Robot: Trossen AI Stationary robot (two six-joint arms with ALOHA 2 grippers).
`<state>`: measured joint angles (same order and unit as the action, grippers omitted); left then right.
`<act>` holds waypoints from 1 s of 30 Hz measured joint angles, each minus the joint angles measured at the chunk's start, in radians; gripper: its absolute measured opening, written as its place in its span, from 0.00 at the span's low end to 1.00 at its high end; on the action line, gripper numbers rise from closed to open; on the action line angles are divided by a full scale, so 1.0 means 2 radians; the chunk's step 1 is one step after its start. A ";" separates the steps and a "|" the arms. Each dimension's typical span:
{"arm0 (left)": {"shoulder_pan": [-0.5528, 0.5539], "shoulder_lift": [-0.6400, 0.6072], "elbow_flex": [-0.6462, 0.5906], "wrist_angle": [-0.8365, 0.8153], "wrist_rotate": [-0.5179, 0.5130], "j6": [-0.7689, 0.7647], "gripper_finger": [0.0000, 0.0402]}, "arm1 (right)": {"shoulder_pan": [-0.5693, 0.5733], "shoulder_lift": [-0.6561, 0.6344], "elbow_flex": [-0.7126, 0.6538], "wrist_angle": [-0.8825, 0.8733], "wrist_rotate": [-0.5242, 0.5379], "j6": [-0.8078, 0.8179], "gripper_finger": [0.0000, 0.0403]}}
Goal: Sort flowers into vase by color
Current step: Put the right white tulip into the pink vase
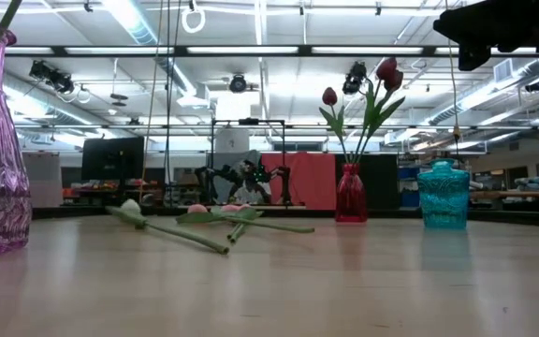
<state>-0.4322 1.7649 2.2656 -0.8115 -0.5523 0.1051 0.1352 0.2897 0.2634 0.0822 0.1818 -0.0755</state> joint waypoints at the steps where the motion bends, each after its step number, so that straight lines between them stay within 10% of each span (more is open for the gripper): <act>1: -0.010 0.000 -0.005 0.005 -0.017 0.000 0.02 | 0.000 0.000 0.000 -0.001 0.000 0.001 0.21; 10: -0.074 -0.103 -0.189 0.110 -0.105 -0.015 0.00 | 0.000 0.002 0.000 0.007 0.000 0.008 0.21; 22: -0.075 -0.400 -0.605 0.406 -0.105 -0.024 0.00 | 0.000 0.010 0.000 0.007 0.004 0.002 0.21; 30: -0.113 -0.540 -0.757 0.418 -0.076 -0.122 0.00 | 0.000 0.010 0.000 -0.048 0.013 0.029 0.21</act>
<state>-0.6574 0.6854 0.7509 0.0246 -0.7053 -0.1395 0.1352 0.3096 0.2634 -0.0138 0.2077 -0.0180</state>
